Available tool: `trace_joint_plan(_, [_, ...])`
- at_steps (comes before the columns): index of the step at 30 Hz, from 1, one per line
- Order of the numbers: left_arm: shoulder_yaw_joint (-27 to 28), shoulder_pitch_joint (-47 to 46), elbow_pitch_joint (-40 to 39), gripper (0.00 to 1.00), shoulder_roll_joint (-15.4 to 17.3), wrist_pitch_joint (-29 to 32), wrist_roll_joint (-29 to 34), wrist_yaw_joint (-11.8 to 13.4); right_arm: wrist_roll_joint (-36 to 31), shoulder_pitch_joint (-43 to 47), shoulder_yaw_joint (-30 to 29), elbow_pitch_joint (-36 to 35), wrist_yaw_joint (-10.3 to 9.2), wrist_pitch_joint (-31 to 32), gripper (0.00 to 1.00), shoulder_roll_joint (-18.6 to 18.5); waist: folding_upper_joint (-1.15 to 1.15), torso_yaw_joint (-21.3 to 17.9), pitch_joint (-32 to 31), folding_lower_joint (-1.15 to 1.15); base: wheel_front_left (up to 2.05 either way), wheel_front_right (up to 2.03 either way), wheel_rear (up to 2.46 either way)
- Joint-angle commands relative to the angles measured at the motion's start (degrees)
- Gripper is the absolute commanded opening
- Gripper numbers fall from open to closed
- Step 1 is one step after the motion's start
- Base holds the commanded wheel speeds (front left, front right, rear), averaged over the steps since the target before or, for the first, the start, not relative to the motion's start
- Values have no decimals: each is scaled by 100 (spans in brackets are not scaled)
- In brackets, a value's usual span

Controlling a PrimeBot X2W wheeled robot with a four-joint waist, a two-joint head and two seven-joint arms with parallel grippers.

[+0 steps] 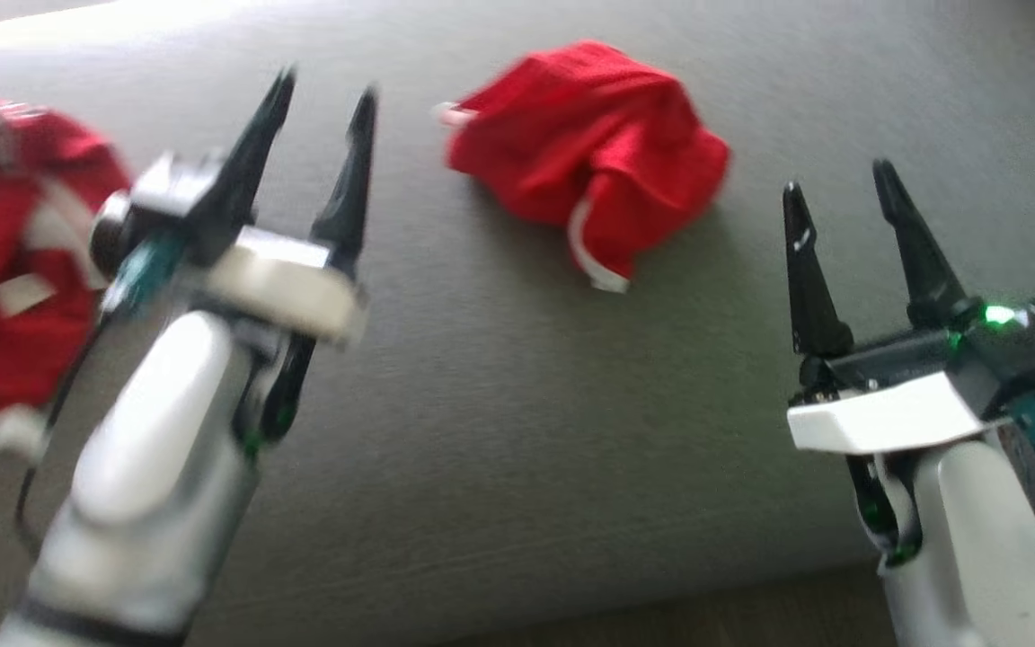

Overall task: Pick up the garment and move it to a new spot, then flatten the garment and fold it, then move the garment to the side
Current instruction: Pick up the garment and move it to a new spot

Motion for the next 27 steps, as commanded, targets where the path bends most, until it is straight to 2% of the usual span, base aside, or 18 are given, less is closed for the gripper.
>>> trace_joint_plan(1, [287,81,-357,100,165,-30,16,15,-50,81,102,-138,-1,-37,100,17,0,532,-415,0,0,0,0])
trace_joint_plan(7, [852,1516,-1204,100,309,-30,182,79,-218,477,-67,-49,-1,-37,100,17,0,973,-696,0,0,0,0])
trace_joint_plan(13, [1498,2525,-1751,100,-214,-30,438,-51,-209,812,-288,-8,-1,-37,100,17,0,1122,-843,0,0,0,0])
trace_joint_plan(18, [1825,2838,-1915,100,-681,-30,773,-355,-288,894,-284,100,-1,-37,100,17,0,1191,-853,0,0,0,0])
trace_joint_plan(23, [2000,2933,-1843,100,-863,-30,1042,-608,-440,767,-154,442,-1,-37,100,17,0,1205,-767,0,0,0,0])
trace_joint_plan(27, [2040,2897,-1751,100,-958,-30,1153,-744,-744,422,10,1026,-1,1,100,17,0,1275,-615,0,0,0,0])
